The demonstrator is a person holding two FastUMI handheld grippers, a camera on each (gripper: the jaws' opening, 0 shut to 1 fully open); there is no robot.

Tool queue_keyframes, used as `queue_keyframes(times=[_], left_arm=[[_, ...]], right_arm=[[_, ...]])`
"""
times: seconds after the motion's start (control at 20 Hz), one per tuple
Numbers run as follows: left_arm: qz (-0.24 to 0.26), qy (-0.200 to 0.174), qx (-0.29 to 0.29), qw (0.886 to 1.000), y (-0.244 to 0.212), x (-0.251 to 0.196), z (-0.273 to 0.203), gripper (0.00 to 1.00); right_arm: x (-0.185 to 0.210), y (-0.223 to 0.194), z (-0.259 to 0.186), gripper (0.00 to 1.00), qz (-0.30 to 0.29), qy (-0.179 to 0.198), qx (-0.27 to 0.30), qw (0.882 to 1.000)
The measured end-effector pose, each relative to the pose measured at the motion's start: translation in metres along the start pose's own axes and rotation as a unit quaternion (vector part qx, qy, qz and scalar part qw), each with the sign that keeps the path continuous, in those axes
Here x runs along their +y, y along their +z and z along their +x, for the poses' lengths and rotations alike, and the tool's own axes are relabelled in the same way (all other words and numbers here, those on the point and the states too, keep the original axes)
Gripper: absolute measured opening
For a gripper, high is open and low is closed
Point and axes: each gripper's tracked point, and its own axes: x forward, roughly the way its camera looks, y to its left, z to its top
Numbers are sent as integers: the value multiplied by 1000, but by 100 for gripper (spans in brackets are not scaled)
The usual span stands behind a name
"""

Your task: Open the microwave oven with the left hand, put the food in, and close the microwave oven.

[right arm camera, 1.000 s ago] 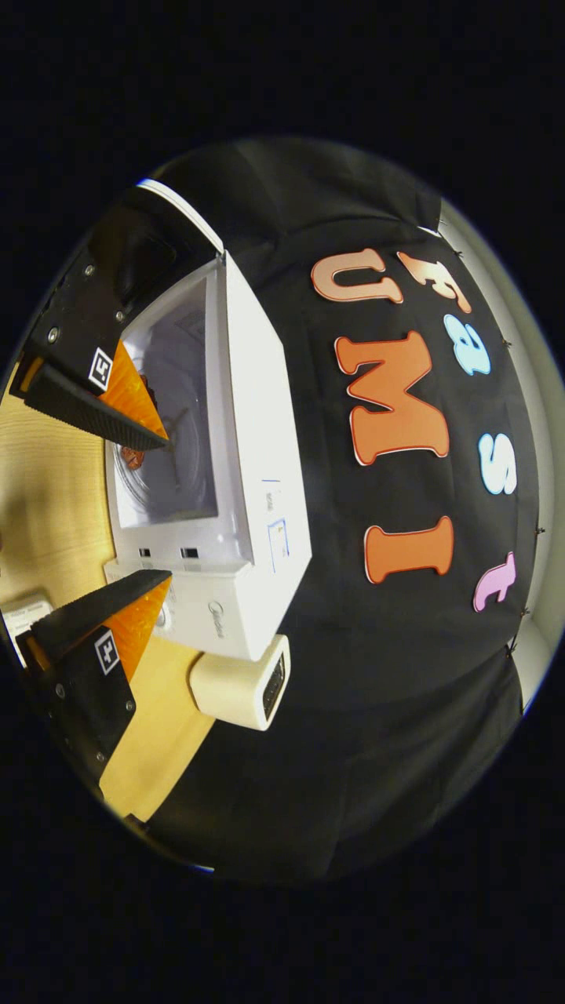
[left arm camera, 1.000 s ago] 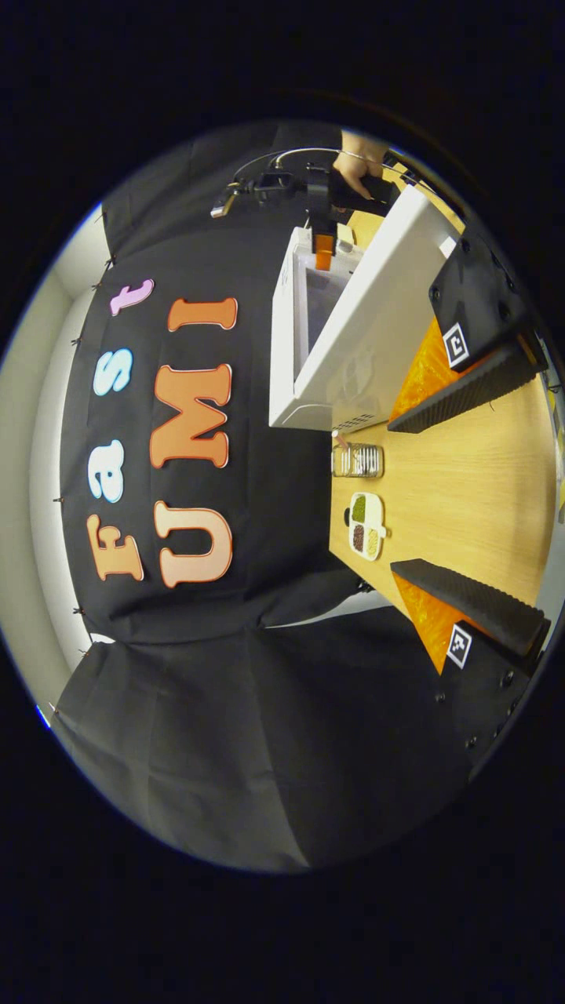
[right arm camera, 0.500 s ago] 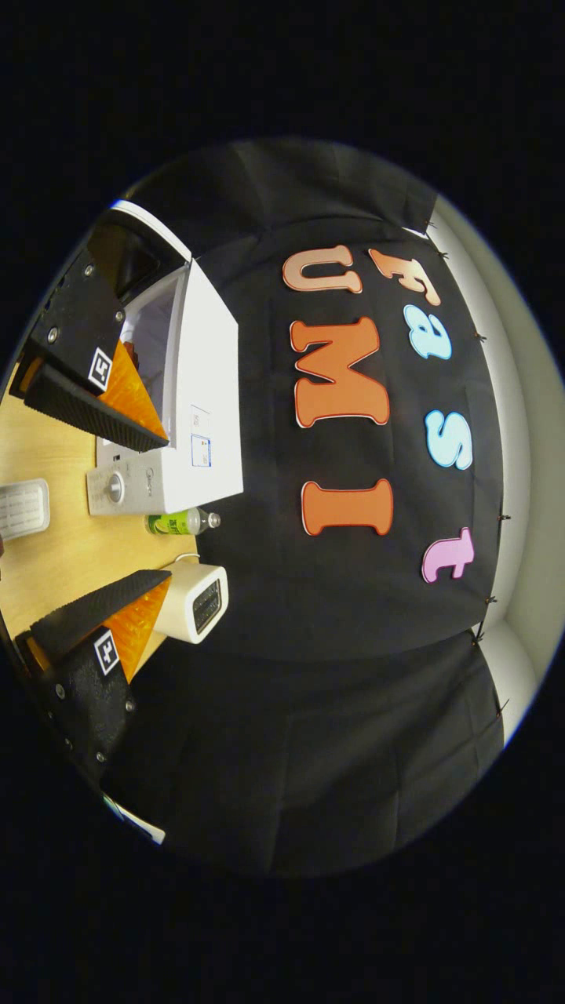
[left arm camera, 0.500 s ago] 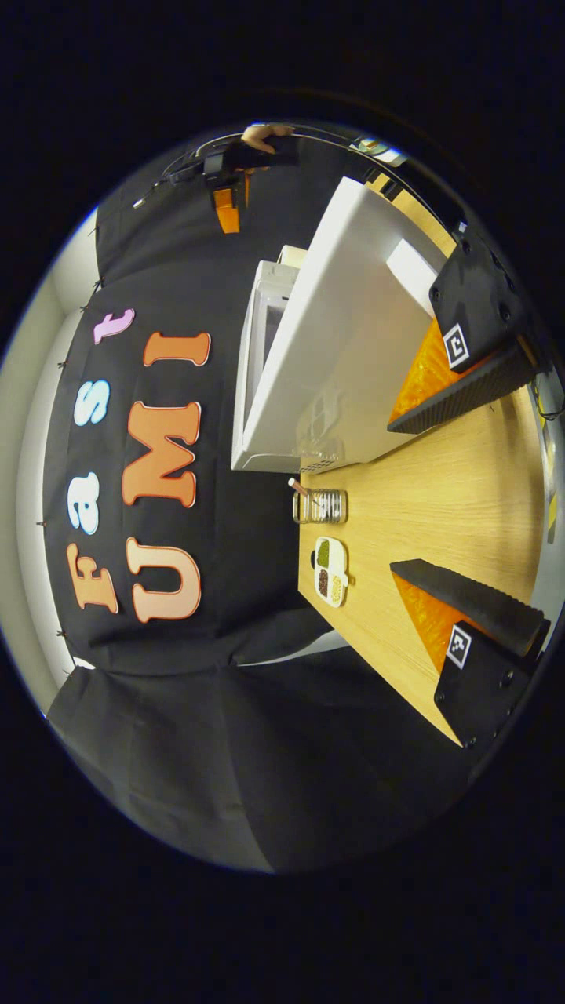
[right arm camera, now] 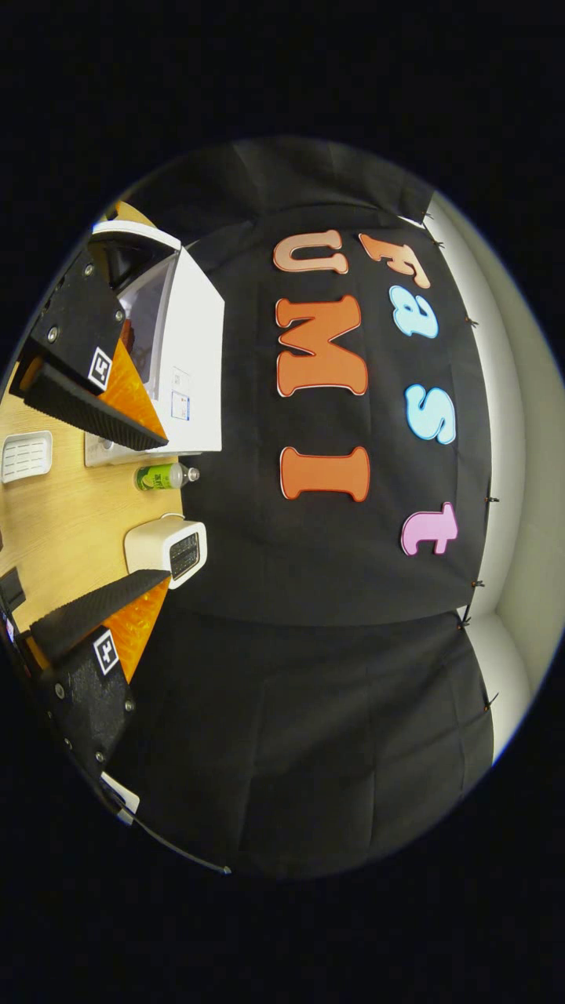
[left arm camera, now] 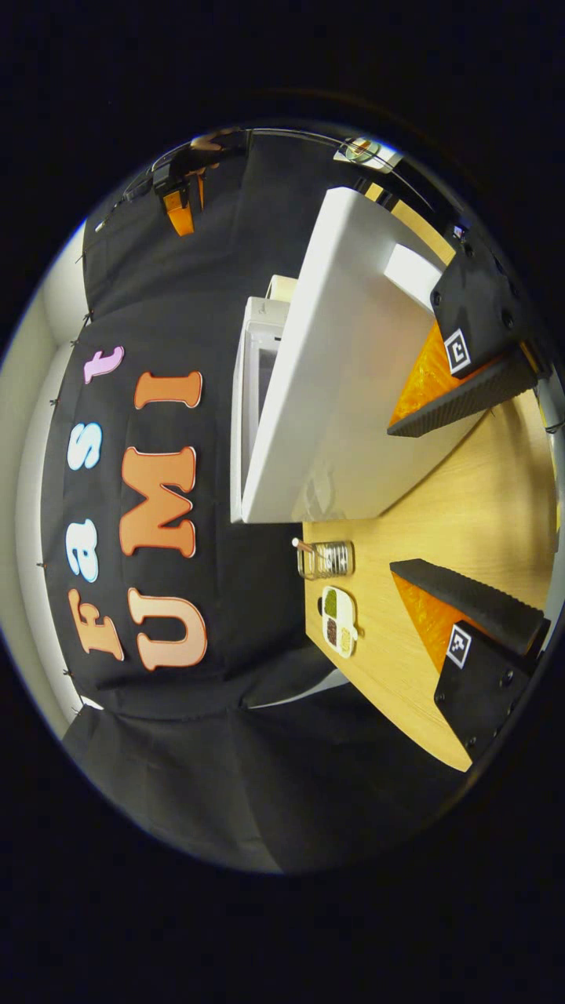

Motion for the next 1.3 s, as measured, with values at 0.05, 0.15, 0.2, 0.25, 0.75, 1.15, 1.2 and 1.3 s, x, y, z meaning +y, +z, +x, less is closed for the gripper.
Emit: queue_keyframes(times=[0.05, 0.15, 0.2, 0.25, 0.75, 1.15, 1.2, 1.3], left_arm=[[1, -5, -2, 1000, 3, -8, 7, 99], [-3, -15, -5, 1000, 10, -24, 23, 99], [-6, -21, -7, 1000, 13, -34, 32, 99], [-5, -24, -9, 1000, 16, -42, 39, 99], [-10, -26, -14, 1000, 42, -85, 105, 80], [36, -37, -11, 999, 53, -117, 149, 33], [42, -36, -11, 998, 52, -119, 154, 33], [53, -34, -9, 998, 54, -122, 165, 32]], right_arm=[[-4, 2, -1, 95, 3, 0, -2, 1000], [-15, 6, 2, 95, 3, -3, -3, 1000], [-20, 6, 5, 95, 1, -6, -3, 1000], [-27, 7, 6, 95, 0, -10, -3, 1000], [-83, 20, 26, 95, 21, -36, -11, 999], [-124, 15, 23, 95, 36, -64, -4, 997], [-127, 15, 24, 95, 36, -66, -3, 997], [-132, 15, 22, 95, 36, -70, -1, 997]])
